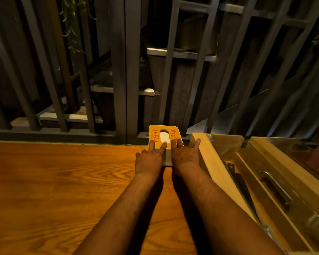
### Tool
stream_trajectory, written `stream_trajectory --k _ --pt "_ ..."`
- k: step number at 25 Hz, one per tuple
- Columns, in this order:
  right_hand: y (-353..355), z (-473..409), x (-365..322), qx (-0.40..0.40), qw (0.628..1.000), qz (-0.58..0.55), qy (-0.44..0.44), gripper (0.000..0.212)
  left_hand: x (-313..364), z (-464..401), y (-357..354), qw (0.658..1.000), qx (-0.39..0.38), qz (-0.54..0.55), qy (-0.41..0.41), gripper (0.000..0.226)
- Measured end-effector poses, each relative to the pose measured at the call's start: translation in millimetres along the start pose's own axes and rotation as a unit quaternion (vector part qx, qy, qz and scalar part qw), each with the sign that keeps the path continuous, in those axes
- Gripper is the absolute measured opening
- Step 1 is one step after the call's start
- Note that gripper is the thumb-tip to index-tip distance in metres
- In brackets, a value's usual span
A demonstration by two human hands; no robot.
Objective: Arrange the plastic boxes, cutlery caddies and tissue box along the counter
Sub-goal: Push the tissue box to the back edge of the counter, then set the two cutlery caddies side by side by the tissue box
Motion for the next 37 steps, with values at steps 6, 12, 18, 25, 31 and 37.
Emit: stream_trajectory --k 6,12,18,25,31,37 --pt "-2 -13 1 -0.012 1.000 -0.003 -0.022 0.093 -2 -15 -3 1.000 -0.008 -0.003 0.005 0.087" --pt "-5 -17 2 -0.017 0.999 -0.007 -0.032 0.094 1 -19 -6 0.999 -0.028 -0.023 0.008 0.089" --pt "51 24 49 0.003 0.943 -0.332 0.026 0.085 7 25 43 0.998 -0.051 0.013 -0.021 0.090" --pt "-17 250 196 0.078 0.866 -0.494 -0.019 0.051 97 184 104 0.952 0.060 0.282 -0.101 0.051" --pt "-86 302 203 0.115 0.870 -0.477 0.045 0.098 181 240 63 0.980 0.023 0.178 -0.082 0.063" --pt "-100 267 236 0.080 0.878 -0.462 0.091 0.087 212 235 43 0.996 0.045 0.078 -0.005 0.061"
Point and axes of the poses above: each hand's wrist, its own z-axis away from the middle knuckle, its own y-axis out of the back of the hand, x = y × z, the point moved 7 cm from there along -z, towards the middle knuckle, and after that the axes turned 4 degrees about -x, right-handed, at the moved point
